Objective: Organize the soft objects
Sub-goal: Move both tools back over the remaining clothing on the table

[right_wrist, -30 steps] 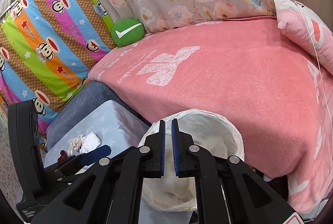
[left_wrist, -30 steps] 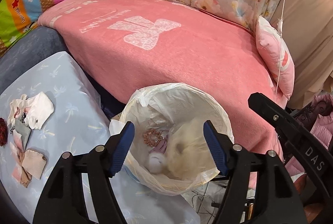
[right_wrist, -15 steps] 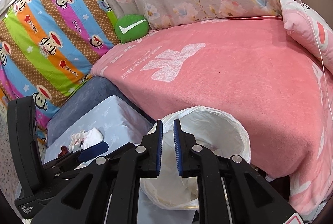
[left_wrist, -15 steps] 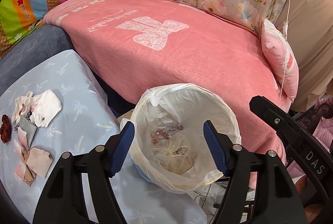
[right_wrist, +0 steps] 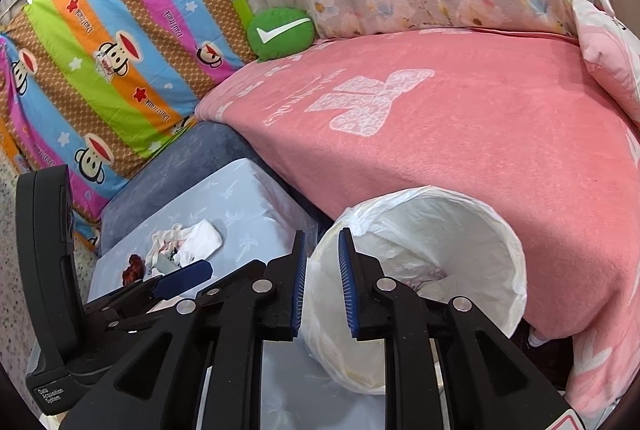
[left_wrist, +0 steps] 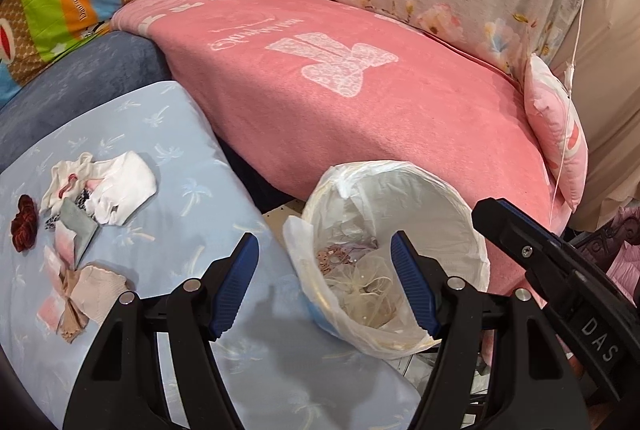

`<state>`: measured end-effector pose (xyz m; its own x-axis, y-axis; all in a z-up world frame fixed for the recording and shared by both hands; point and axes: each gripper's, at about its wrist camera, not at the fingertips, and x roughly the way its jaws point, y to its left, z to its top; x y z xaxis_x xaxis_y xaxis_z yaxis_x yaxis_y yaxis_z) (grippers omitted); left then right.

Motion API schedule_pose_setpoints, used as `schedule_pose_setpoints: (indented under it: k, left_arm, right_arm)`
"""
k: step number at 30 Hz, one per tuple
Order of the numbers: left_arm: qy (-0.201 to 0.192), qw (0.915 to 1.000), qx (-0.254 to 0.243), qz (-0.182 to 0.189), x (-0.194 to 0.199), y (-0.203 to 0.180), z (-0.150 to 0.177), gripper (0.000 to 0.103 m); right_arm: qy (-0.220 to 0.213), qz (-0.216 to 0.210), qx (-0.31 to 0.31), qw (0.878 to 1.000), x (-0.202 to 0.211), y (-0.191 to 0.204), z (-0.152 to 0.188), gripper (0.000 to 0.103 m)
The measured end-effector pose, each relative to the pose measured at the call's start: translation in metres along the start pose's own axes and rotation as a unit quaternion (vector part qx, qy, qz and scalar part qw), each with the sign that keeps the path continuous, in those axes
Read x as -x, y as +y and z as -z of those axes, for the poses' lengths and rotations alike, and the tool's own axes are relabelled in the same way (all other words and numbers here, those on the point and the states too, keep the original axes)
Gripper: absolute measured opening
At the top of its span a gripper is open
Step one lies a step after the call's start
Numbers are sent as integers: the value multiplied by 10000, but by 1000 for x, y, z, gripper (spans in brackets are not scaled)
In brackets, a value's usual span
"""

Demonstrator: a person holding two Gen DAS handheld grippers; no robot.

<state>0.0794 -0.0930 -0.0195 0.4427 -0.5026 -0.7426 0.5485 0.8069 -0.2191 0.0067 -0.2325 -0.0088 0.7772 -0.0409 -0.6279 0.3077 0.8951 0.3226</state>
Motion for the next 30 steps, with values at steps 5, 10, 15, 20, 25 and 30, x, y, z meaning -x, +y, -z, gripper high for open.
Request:
schedule_pose_setpoints:
  k: [5, 10, 15, 20, 25, 30]
  left_arm:
    - [41, 9996, 261, -64, 3, 24, 4, 66]
    - [34, 9985, 507, -211, 8, 50, 10, 66]
    - [17, 9968, 711, -365, 14, 77, 17, 66]
    - [-16, 9936, 953, -598, 22, 108, 26, 73]
    - [-59, 9883, 1232, -896, 31, 144, 35, 83]
    - [-33, 9805, 1595, -1147, 35, 181, 45, 88]
  right_arm:
    - [84, -59, 159, 9998, -9, 19, 4, 24]
    - [211, -147, 305, 9992, -20, 39, 8, 25]
    - [340, -241, 487, 9979, -30, 61, 15, 27]
    - [457, -323, 662, 9962, -40, 84, 22, 32]
    - [633, -413, 845, 9935, -55, 109, 34, 35]
    - [854, -515, 1046, 9895, -73, 134, 48, 38]
